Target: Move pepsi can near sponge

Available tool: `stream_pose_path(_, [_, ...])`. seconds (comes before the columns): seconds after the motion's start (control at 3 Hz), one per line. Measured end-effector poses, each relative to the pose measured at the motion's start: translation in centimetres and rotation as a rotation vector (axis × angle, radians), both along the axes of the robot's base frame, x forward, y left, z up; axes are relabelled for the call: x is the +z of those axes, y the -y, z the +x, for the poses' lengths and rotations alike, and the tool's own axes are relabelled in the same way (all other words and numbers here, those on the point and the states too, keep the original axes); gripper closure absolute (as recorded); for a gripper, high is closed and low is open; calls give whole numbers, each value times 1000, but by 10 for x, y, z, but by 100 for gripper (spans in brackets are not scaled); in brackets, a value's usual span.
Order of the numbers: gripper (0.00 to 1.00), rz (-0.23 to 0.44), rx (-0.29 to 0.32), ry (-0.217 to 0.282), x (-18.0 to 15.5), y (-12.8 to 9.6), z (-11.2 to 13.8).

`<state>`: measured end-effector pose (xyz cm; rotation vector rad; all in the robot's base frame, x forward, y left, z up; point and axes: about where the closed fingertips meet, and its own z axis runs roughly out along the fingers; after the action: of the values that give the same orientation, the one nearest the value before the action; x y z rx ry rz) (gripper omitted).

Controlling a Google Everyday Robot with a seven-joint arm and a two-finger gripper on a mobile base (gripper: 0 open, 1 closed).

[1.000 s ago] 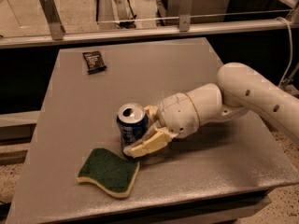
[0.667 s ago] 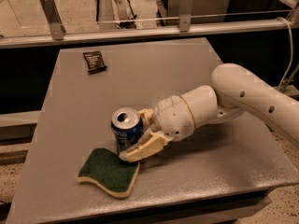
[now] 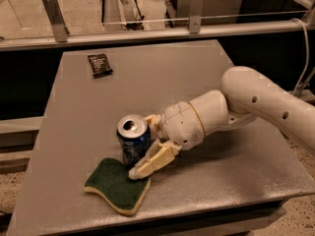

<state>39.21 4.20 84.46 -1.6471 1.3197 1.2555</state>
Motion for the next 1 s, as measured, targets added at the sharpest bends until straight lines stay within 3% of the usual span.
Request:
stream_pose_path(0.33, [0, -6, -4, -1, -1, 1, 0])
stream_pose_path(0.67, [0, 12, -68, 28, 14, 23, 16])
stream_pose_path(1.0, [0, 57, -166, 102, 50, 67, 45])
